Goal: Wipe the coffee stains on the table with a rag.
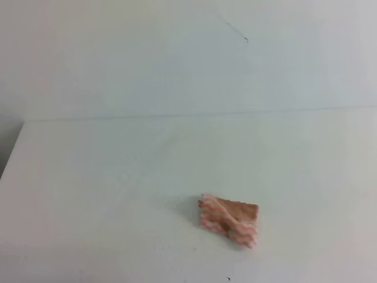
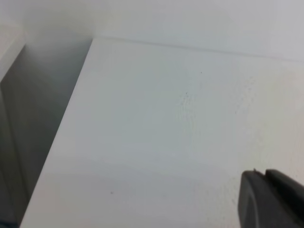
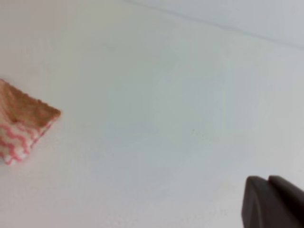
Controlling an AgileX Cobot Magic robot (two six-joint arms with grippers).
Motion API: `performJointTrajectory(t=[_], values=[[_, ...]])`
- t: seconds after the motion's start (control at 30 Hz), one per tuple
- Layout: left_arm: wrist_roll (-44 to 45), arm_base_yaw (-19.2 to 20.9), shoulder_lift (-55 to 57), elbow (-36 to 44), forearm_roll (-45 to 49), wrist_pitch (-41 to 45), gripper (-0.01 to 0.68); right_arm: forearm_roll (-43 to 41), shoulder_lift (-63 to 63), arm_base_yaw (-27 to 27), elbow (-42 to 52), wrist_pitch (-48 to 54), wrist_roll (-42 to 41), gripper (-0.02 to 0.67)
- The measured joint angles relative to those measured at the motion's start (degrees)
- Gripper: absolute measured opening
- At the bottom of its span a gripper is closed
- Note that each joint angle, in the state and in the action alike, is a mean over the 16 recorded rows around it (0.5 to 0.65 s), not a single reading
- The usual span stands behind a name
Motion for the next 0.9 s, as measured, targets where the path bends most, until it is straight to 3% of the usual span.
performJointTrajectory(t=[0.3,0.9], values=[[0.0,0.0,0.0,0.0,0.0,0.0,0.0,-0.1,-10.2,-7.6,0.0,-0.2,0.0,-0.004],[0.0,0.0,0.0,0.0,0.0,0.0,0.0,-0.3,-27.0,-36.3,0.0,0.5,0.0,-0.004]])
